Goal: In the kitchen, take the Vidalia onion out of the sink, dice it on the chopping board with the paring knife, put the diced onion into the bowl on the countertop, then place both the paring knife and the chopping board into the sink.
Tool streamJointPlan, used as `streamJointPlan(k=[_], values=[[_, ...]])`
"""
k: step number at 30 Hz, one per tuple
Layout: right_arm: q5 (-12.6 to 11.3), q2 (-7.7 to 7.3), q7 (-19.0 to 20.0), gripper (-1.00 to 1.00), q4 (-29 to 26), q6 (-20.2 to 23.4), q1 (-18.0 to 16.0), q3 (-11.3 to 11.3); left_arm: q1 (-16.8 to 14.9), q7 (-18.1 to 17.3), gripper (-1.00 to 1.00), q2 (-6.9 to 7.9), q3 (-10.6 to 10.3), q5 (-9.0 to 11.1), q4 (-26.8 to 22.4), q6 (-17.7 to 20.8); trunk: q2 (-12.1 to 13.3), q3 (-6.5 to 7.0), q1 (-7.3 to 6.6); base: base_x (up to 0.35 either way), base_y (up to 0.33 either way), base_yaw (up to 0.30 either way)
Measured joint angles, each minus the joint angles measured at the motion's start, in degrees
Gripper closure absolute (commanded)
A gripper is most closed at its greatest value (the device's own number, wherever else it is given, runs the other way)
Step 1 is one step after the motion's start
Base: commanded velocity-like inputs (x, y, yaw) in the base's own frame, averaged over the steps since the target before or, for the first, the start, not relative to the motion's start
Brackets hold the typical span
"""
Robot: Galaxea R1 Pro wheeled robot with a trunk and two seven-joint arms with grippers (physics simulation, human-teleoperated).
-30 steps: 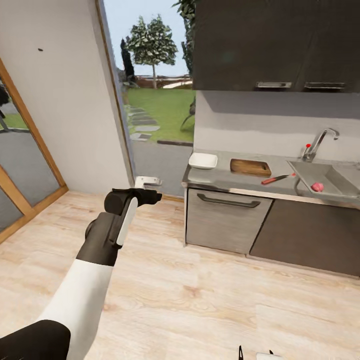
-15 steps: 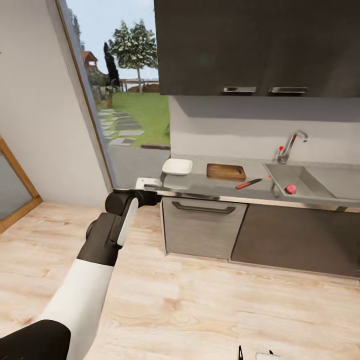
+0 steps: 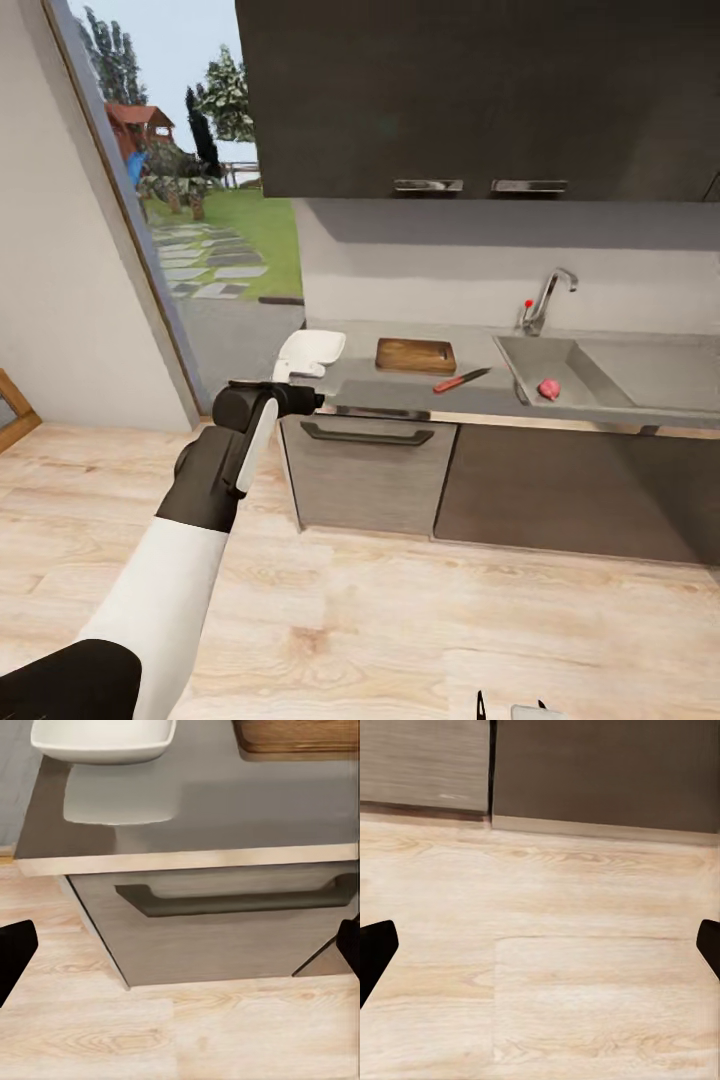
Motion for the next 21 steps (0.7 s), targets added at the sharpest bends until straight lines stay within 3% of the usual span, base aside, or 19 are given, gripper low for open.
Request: streamJointPlan(k=[21], values=[[0.00, 0.13, 0.00, -1.00, 0.17, 0.04, 0.00, 0.05, 0.00, 0.01, -1.00, 0.00, -0.01, -0.08, 0.41, -0.05, 0.00, -1.30, 0.01, 0.212, -0.266, 0.000]])
